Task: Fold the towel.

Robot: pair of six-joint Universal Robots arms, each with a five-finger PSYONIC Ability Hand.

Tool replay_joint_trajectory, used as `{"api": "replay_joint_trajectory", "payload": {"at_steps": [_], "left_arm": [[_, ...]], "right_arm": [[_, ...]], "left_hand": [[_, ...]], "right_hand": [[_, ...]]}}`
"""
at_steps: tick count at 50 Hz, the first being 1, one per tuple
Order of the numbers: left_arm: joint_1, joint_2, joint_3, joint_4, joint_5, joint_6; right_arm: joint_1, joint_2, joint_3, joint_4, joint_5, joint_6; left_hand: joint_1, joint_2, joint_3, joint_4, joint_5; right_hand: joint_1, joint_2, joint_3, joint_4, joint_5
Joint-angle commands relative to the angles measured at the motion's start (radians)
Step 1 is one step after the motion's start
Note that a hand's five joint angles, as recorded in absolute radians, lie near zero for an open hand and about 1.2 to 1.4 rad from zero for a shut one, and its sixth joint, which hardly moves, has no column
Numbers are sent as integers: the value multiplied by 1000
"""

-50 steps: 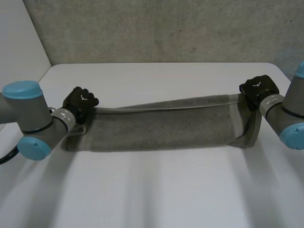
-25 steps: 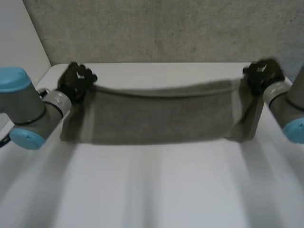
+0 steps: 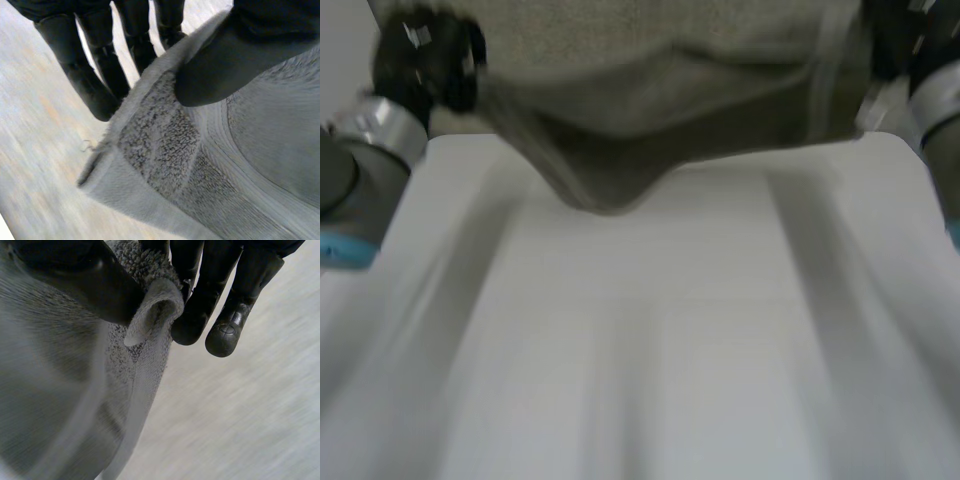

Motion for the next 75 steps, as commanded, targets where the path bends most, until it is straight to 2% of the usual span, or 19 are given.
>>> {"api": "replay_joint_trajectory", "payload": {"at_steps": [1, 5, 11, 17, 19, 25, 30, 36, 39, 41, 46, 49, 52, 54, 57, 59, 64, 69, 75], "left_arm": [[51, -2, -290, -52, 110, 163], [53, 51, -471, -54, 190, 300], [56, 171, -635, -57, 204, 375], [92, 315, -708, -95, 206, 374], [118, 427, -724, -145, 207, 369], [169, 660, -721, -247, 214, 320], [178, 767, -728, -259, 223, 257], [174, 774, -758, -258, 249, 214], [165, 700, -778, -252, 266, 216], [154, 569, -761, -250, 266, 220], [106, 293, -637, -215, 252, 222], [83, 223, -594, -209, 250, 223], [59, 107, -511, -198, 238, 225], [40, 1, -435, -198, 215, 226], [33, -39, -399, -198, 203, 226], [-5, -108, -335, -196, 169, 225], [-38, -175, -246, -196, 103, 219], [-42, -226, -168, -196, 63, 219], [-50, -288, -97, -196, 62, 226]], "right_arm": [[-55, 17, 188, 320, -53, -17], [-107, -8, 332, 325, -91, -28], [-141, -155, 469, 328, -147, -33], [-172, -290, 534, 339, -148, -28], [-190, -400, 569, 351, -150, -28], [-232, -554, 578, 430, -164, -42], [-290, -612, 569, 512, -214, -88], [-336, -611, 566, 559, -268, -126], [-356, -576, 567, 559, -297, -132], [-356, -496, 555, 556, -309, -134], [-350, -305, 479, 559, -293, -134], [-350, -252, 457, 559, -286, -137], [-350, -152, 403, 558, -256, -146], [-344, -62, 353, 550, -196, -148], [-324, -20, 330, 552, -162, -151], [-266, 64, 276, 543, -95, -152], [-219, 150, 209, 500, -10, -152], [-213, 182, 193, 428, 20, -149], [-192, 194, 192, 328, 27, -131]], "left_hand": [[-125, -173, -173, -170, -340], [-128, -175, -176, -173, -343], [-146, -193, -194, -191, -360], [-146, -193, -194, -191, -360], [-146, -193, -194, -191, -360], [-128, -176, -176, -173, -343], [-117, -164, -164, -161, -331], [-117, -164, -164, -161, -331], [-117, -164, -164, -161, -331], [-117, -164, -164, -161, -331], [-128, -175, -176, -173, -342], [-128, -175, -176, -173, -343], [-128, -175, -176, -173, -343], [-131, -178, -179, -176, -345], [-134, -181, -182, -179, -348], [-140, -187, -188, -185, -354], [-143, -190, -191, -188, -357], [-146, -193, -194, -191, -360], [-175, -222, -223, -220, -389]], "right_hand": [[62, 68, 47, 45, 64], [62, 68, 47, 45, 64], [62, 68, 47, 45, 64], [62, 68, 47, 45, 64], [62, 68, 47, 45, 64], [62, 68, 47, 45, 64], [62, 68, 47, 45, 64], [62, 68, 47, 45, 64], [62, 68, 47, 45, 64], [62, 68, 47, 45, 64], [62, 68, 47, 45, 64], [62, 68, 47, 45, 64], [62, 68, 47, 45, 64], [62, 68, 47, 45, 64], [62, 68, 47, 45, 64], [62, 68, 47, 45, 64], [62, 68, 47, 45, 64], [62, 68, 47, 45, 64], [62, 68, 47, 45, 64]]}}
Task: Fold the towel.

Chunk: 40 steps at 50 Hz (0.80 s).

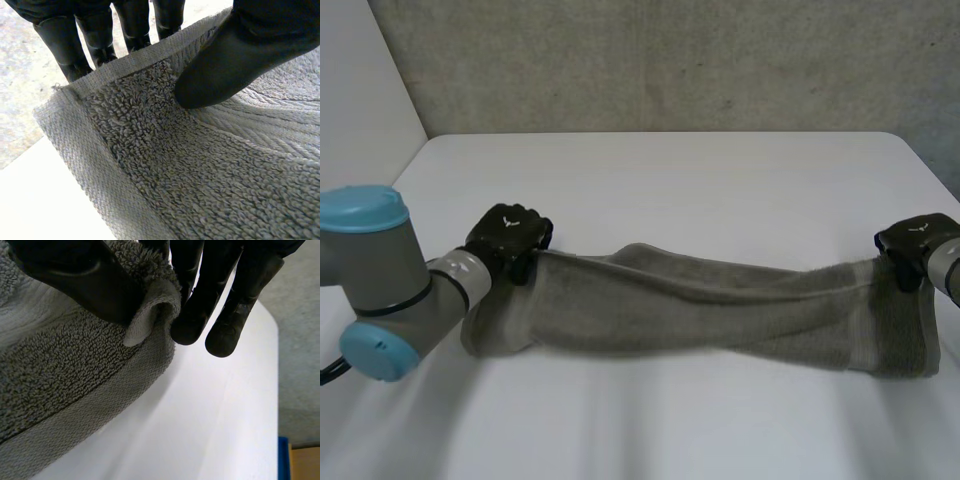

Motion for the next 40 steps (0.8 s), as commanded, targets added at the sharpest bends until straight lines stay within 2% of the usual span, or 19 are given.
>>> {"api": "replay_joint_trajectory", "payload": {"at_steps": [1, 4, 11, 26, 36, 40], "left_arm": [[-7, -66, 84, 0, -13, 7], [-20, -89, 107, 1, -17, 9], [-23, -129, 144, 4, -93, 16], [-23, -132, 150, 66, -159, 45], [-21, -46, 129, 58, -152, 33], [-21, -4, 100, 60, -142, 41]], "right_arm": [[20, 15, -2, -116, 11, 18], [34, 26, -2, -156, 23, 29], [29, 69, -17, -173, 63, 32], [35, 112, -32, -116, 65, 26], [40, -20, 8, -49, 51, 31], [43, -58, 12, -28, 46, 20]], "left_hand": [[-175, -205, -205, -205, -385], [-178, -208, -208, -208, -388], [-193, -222, -222, -223, -402], [-211, -240, -240, -240, -420], [-184, -214, -213, -214, -394], [-62, -91, -91, -92, -271]], "right_hand": [[62, 68, 47, 45, 64], [62, 68, 47, 45, 64], [62, 68, 47, 45, 64], [62, 68, 47, 45, 64], [62, 68, 47, 45, 64], [62, 68, 47, 45, 64]]}}
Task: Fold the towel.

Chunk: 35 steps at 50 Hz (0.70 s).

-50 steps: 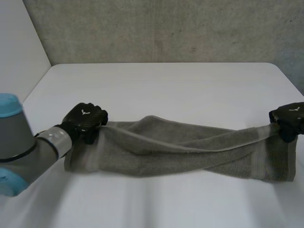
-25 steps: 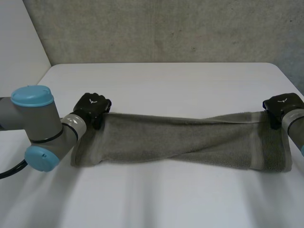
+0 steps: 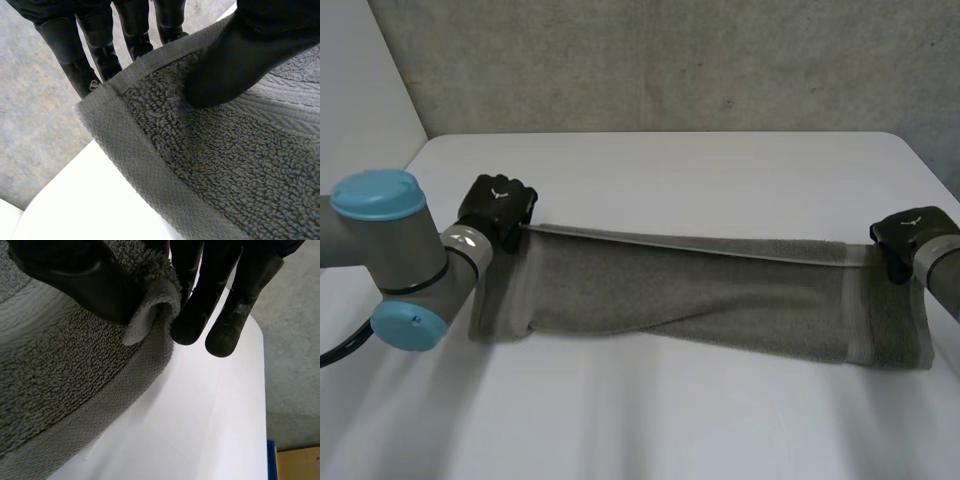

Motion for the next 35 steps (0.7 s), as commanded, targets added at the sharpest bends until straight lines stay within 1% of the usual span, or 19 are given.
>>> {"api": "replay_joint_trajectory", "payload": {"at_steps": [1, 5, 6, 7, 9, 12, 15, 23, 28, 29, 30, 32, 33, 35], "left_arm": [[-1, 75, -31, 4, 16, 5], [-2, 66, 12, 10, 15, 6], [-2, 60, 53, 9, 8, 5], [-4, 48, 90, 4, 2, 5], [-4, 26, 118, 0, 2, 3], [-5, 9, 127, -17, 2, 3], [-11, 5, 107, -37, 2, 2], [-13, 11, 48, -47, 2, 5], [-10, 41, 12, -65, 4, -4], [-4, 67, -5, -68, 7, -6], [-4, 67, -5, -68, 7, -6], [-2, 133, -41, -70, 8, -4], [-2, 133, -41, -70, 8, -4], [-1, 193, -86, -71, 10, -4]], "right_arm": [[5, -76, 0, 47, -12, -18], [3, -73, -65, 45, -13, -53], [8, -57, -116, 48, -7, -64], [8, -57, -117, 48, -7, -64], [35, 5, -201, 56, 7, -73], [64, 46, -239, 95, 13, -76], [72, 54, -234, 125, 16, -74], [72, 55, -165, 131, 8, -70], [72, 17, -98, 128, 7, -64], [68, -18, -71, 128, 4, -64], [68, -18, -71, 128, 4, -64], [63, -91, -24, 128, -2, -65], [63, -92, -23, 128, -3, -65], [58, -151, 18, 137, -4, -64]], "left_hand": [[-45, -35, -39, -32, -207], [-45, -35, -39, -32, -207], [-45, -35, -39, -32, -207], [-45, -35, -39, -32, -207], [-45, -35, -39, -32, -207], [-45, -35, -39, -32, -207], [-45, -35, -39, -32, -207], [-45, -35, -39, -32, -207], [-45, -35, -39, -32, -207], [-45, -35, -39, -32, -207], [-45, -35, -39, -32, -207], [-45, -35, -39, -32, -207], [-45, -35, -39, -32, -207], [-45, -35, -39, -32, -207]], "right_hand": [[62, 68, 47, 45, 64], [62, 68, 47, 45, 64], [62, 68, 47, 45, 64], [62, 68, 47, 45, 64], [62, 68, 47, 45, 64], [62, 68, 47, 45, 64], [62, 68, 47, 45, 64], [62, 68, 47, 45, 64], [62, 68, 47, 45, 64], [62, 68, 47, 45, 64], [62, 68, 47, 45, 64], [62, 68, 47, 45, 64], [62, 68, 47, 45, 64], [62, 68, 47, 45, 64]]}}
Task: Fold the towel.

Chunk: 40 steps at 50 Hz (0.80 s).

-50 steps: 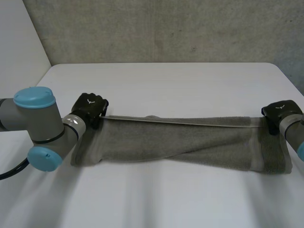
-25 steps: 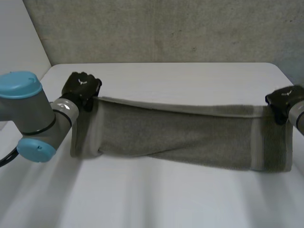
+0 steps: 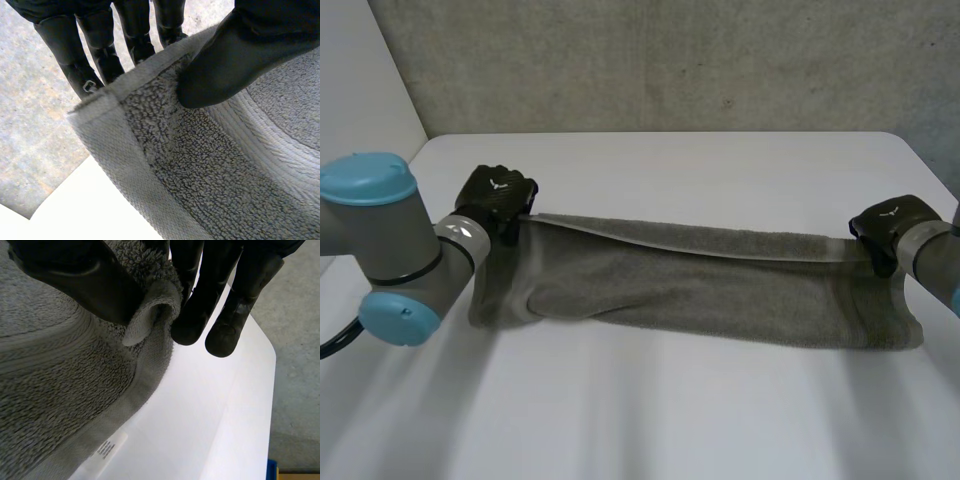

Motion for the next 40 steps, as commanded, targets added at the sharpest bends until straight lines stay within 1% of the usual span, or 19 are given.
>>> {"api": "replay_joint_trajectory", "payload": {"at_steps": [1, 3, 5, 6, 8, 9, 11, 14, 16, 17, 20, 22, 23, 25, 31, 33, 34, 36, 40], "left_arm": [[7, 138, -92, -8, 5, -2], [7, 168, -115, -8, 6, -4], [9, 248, -170, -8, 11, -5], [9, 248, -170, -8, 11, -5], [13, 331, -228, -7, 14, -7], [13, 331, -228, -7, 14, -7], [24, 398, -280, 2, 16, -8], [27, 415, -299, 7, 22, -10], [30, 418, -313, 13, 40, -14], [30, 418, -313, 13, 40, -14], [33, 388, -305, 16, 48, -16], [38, 287, -274, 25, 46, -5], [38, 286, -274, 25, 46, -5], [30, 199, -219, 22, 33, -2], [32, 89, -144, 22, 31, -2], [30, 27, -87, 18, 31, -2], [30, 27, -87, 18, 31, -2], [29, -19, -41, 16, 31, -2], [30, -54, -12, 16, 33, -1]], "right_arm": [[-11, -149, 110, 7, -9, 1], [-11, -186, 130, 7, -5, 0], [-14, -297, 188, 9, -12, 0], [-14, -298, 189, 9, -12, 0], [-33, -411, 250, 9, -38, -2], [-33, -411, 250, 9, -38, -2], [-68, -495, 290, 12, -88, -2], [-87, -520, 305, 10, -121, -2], [-113, -531, 316, 13, -171, -2], [-113, -531, 316, 13, -171, -2], [-125, -502, 305, 24, -196, 0], [-131, -403, 270, 29, -194, 0], [-131, -402, 270, 29, -194, 0], [-120, -309, 223, 45, -185, 0], [-122, -190, 158, 75, -177, 0], [-122, -99, 118, 73, -177, 3], [-122, -98, 118, 73, -177, 3], [-120, -33, 88, 73, -173, 9], [-120, 3, 68, 72, -154, 10]], "left_hand": [[-69, -120, -149, -128, -289], [-69, -120, -149, -128, -289], [-69, -120, -149, -128, -289], [-69, -120, -149, -128, -289], [-69, -120, -149, -128, -289], [-69, -120, -149, -128, -289], [-69, -120, -149, -128, -289], [-69, -120, -149, -128, -289], [-69, -120, -149, -128, -289], [-69, -120, -149, -128, -289], [-69, -120, -149, -128, -289], [-69, -120, -149, -128, -289], [-69, -120, -149, -128, -289], [-69, -120, -149, -128, -289], [-69, -120, -149, -128, -289], [-69, -120, -149, -128, -289], [-69, -120, -149, -128, -289], [-69, -120, -149, -128, -289], [-69, -120, -149, -128, -289]], "right_hand": [[62, 68, 47, 45, 64], [62, 68, 47, 45, 64], [62, 68, 47, 45, 64], [62, 68, 47, 45, 64], [62, 68, 47, 45, 64], [62, 68, 47, 45, 64], [62, 68, 47, 45, 64], [62, 68, 47, 45, 64], [62, 68, 47, 45, 64], [62, 68, 47, 45, 64], [62, 68, 47, 45, 64], [62, 68, 47, 45, 64], [62, 68, 47, 45, 64], [62, 68, 47, 45, 64], [62, 68, 47, 45, 64], [62, 68, 47, 45, 64], [62, 68, 47, 45, 64], [62, 68, 47, 45, 64], [62, 68, 47, 45, 64]]}}
